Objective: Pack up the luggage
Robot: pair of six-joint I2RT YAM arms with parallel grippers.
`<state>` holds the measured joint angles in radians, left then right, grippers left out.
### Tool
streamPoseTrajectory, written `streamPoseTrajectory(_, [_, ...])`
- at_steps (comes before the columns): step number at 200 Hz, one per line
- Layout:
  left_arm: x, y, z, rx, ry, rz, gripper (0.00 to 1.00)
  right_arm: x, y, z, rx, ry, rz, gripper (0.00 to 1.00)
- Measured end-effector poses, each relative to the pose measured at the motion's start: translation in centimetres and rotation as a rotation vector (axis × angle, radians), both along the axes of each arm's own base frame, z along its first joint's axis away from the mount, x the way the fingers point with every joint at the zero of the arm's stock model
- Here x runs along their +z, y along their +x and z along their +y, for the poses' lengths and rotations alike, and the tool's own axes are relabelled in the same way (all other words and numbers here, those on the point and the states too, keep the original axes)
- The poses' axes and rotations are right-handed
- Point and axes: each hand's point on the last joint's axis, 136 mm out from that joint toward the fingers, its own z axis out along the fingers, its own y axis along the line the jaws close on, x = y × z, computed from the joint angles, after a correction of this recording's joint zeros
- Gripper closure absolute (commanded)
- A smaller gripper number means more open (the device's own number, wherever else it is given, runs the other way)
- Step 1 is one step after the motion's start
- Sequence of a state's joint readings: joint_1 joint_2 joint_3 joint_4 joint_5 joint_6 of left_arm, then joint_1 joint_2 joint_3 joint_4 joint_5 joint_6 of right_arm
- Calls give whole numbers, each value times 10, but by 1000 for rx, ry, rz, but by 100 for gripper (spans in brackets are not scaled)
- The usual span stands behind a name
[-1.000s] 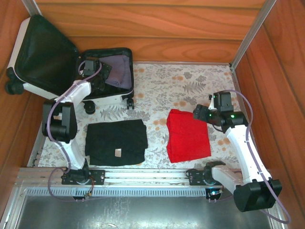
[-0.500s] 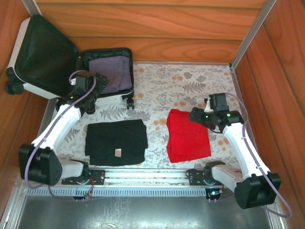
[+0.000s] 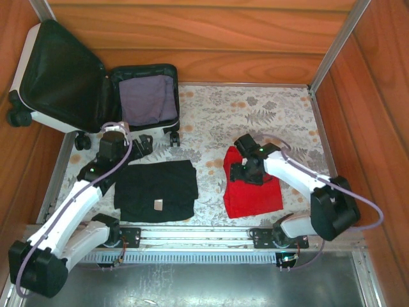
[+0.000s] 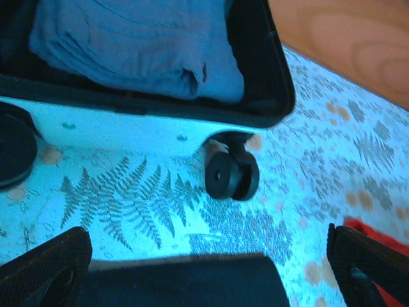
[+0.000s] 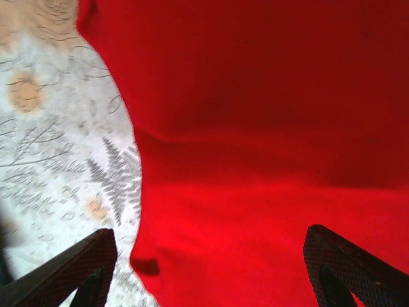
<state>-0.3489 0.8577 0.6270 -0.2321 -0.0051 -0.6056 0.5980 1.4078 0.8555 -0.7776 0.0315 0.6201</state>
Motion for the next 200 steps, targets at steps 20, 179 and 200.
streamPoseTrajectory(20, [1,-12,-4,-28,-16,-30,0,-13,5,3,4,-42,19,26])
streamPoseTrajectory(179, [-26,-27,-29,-76,-38,38,0,-30,226,31,-105,10,-254,34])
streamPoseTrajectory(200, [-28,-25,-35,-85,-20,50,0,-19,254,16,-144,50,-285,22])
